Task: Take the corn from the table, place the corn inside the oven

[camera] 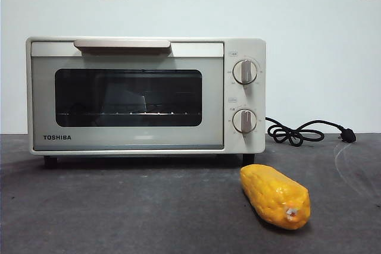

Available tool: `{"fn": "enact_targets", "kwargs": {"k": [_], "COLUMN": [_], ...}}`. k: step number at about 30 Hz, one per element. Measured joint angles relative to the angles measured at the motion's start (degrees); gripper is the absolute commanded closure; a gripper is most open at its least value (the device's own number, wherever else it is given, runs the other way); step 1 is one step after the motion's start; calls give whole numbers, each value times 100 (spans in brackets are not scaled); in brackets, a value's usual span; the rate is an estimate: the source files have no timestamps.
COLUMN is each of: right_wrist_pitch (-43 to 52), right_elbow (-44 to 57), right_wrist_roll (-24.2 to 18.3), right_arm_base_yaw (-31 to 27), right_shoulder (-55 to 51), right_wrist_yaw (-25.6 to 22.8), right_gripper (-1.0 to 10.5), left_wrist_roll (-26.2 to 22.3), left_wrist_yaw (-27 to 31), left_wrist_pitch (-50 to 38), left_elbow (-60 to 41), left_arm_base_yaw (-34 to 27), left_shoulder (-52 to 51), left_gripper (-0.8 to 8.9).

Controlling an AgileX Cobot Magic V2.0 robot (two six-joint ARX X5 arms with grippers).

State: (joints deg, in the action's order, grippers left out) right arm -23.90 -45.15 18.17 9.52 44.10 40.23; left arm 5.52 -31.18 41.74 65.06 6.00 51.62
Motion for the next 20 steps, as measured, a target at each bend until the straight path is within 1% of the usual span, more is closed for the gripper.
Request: {"fn": "enact_targets", "kwargs": {"k": [2,10,14,16,20], "right_wrist_pitch": [-168,-586,-901,-968,-1097], "right_elbow": [-92,-411,-584,-614,-619], "right_wrist_roll": [-20,-122,-129,-129,-127], "right_arm_base_yaw": [385,1908,2476,2673,2872], "right_shoulder": [278,1228,1762,2020,2664], "right_wrist_yaw": [-387,-2055,-2879,-3141,-3405], "right_gripper": [437,439,442,442,444], "left_wrist_roll": [-13,-52,-57,-57,-59], "left_wrist_yaw": [-4,-7,-7,-7,-7], "left_wrist_pitch": [7,157,160,160,160], "left_elbow": [26,26,26,26,26], "left_arm_base_yaw": [66,146,146,146,146], "left_shoulder": [0,2,2,2,2], "left_gripper": [819,819,819,819,819]}}
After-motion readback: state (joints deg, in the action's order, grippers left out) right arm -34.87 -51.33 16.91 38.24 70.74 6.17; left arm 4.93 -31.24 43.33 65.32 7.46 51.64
